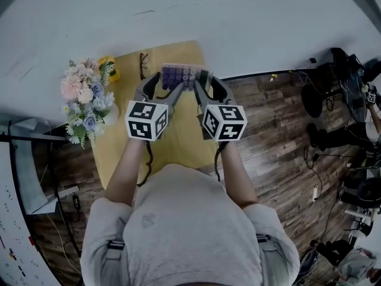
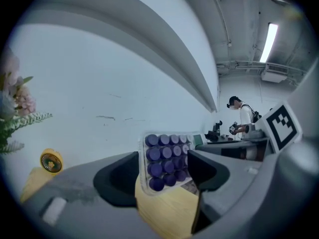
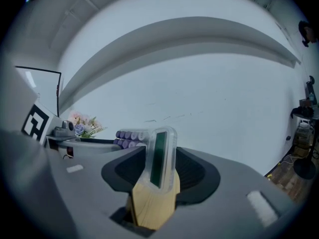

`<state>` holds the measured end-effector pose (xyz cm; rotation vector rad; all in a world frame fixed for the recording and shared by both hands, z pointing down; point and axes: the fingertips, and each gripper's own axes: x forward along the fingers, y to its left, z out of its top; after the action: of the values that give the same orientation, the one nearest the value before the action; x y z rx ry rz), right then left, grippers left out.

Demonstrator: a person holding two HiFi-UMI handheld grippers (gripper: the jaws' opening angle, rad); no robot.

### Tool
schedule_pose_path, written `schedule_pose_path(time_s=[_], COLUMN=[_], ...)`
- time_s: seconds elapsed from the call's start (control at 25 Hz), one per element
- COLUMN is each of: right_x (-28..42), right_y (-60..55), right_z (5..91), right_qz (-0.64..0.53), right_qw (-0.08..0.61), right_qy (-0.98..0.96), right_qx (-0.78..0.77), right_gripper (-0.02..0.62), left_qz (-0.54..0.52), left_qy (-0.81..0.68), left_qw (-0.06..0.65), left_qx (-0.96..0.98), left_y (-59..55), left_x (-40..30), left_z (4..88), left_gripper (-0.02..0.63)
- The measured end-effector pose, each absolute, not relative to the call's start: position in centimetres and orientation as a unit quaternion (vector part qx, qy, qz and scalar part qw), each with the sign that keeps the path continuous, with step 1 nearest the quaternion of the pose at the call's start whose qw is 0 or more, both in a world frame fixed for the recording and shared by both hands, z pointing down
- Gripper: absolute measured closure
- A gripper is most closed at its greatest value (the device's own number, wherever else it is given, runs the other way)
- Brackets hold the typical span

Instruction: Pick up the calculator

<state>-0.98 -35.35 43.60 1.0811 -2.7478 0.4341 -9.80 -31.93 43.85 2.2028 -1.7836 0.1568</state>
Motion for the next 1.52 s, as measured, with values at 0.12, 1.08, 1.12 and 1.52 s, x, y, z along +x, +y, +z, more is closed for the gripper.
schedule_pose_path(time_s=[0.12,1.08,1.12,1.52], right_x=[-0.9,0.6,0.8,1.7], right_y=[-35.0,-32.8,-32.7,-31.6], right_z=[42.5,35.1,34.8,31.6], right_qz=[0.129,0.049,0.045,-0.001], right_qw=[0.071,-0.001,-0.004,-0.03], right_qy=[-0.92,-0.928,-0.928,-0.928], right_qx=[0.363,0.368,0.369,0.372], right_gripper=[0.408,0.408,0.408,0.408], left_qz=[0.047,0.015,0.013,-0.01], left_qy=[-0.621,-0.638,-0.639,-0.634], left_qw=[0.141,0.035,0.03,-0.003], left_qx=[0.77,0.769,0.769,0.773], left_y=[-31.6,-29.7,-29.6,-28.6], left_x=[-9.7,-8.3,-8.1,-7.3], left_z=[42.9,35.1,34.7,31.7], left_gripper=[0.287,0.287,0.287,0.287])
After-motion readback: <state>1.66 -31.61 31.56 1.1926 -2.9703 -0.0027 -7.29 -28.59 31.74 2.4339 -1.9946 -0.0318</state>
